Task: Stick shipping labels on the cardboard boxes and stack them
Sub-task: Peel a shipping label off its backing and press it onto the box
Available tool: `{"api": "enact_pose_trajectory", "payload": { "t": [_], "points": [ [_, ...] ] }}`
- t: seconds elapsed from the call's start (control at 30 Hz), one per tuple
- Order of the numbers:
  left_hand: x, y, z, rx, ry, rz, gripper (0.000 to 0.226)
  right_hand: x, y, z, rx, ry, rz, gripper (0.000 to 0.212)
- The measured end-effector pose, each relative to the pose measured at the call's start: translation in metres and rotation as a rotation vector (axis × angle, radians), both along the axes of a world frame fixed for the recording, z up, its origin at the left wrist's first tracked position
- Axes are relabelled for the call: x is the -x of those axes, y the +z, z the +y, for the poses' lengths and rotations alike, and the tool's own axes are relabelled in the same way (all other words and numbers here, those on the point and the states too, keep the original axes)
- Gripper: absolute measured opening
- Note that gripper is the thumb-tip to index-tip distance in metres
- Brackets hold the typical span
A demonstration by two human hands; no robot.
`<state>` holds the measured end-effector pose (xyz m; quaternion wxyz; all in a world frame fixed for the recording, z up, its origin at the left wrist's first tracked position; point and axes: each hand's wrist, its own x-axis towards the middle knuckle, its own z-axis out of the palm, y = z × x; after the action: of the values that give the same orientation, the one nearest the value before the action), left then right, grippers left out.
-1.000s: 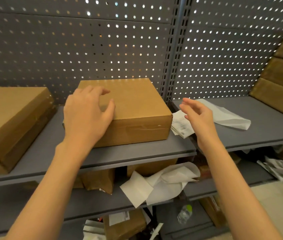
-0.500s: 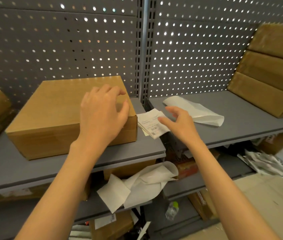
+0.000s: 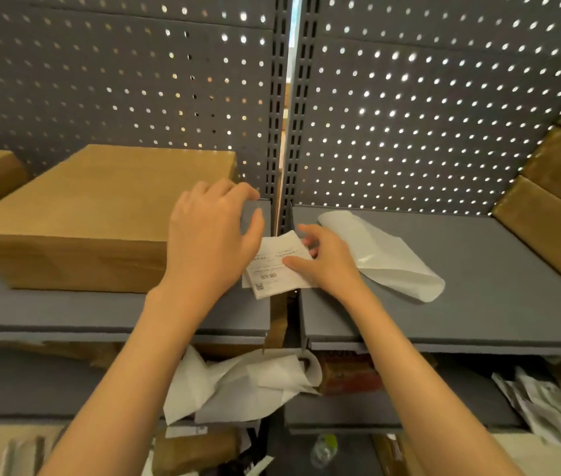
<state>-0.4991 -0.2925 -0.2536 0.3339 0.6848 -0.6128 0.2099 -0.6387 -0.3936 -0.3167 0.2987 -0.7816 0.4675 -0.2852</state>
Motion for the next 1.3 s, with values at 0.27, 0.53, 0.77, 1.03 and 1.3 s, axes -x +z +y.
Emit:
{"api": "enact_pose_trajectory", "payload": {
  "t": [0.27, 0.53, 0.77, 1.03, 1.3],
  "points": [
    [0.013, -0.006, -0.005, -0.095, 0.009, -0.006, 0.029, 0.003, -0.001, -0.007, 0.022, -0.025, -0.253, 0.03],
    [0.018, -0.002, -0.017, -0.124, -0.072, 0.113, 0.036, 0.016, 0.037, 0.006, -0.028, 0.061, -0.462, 0.012],
    [0.01, 0.01, -0.019, -0.018, -0.158, 0.193, 0.049, 0.017, 0.071, 0.014, -0.069, 0.044, -0.653, 0.014],
    [0.003, 0.016, -0.018, 0.05, -0.352, 0.661, 0.06, 0.013, 0.076, 0.018, -0.063, 0.012, -0.687, 0.017],
    [-0.012, 0.019, -0.029, 0.144, -0.366, 0.869, 0.041, 0.018, 0.067, 0.02, -0.149, 0.129, -0.586, 0.039]
  ]
}}
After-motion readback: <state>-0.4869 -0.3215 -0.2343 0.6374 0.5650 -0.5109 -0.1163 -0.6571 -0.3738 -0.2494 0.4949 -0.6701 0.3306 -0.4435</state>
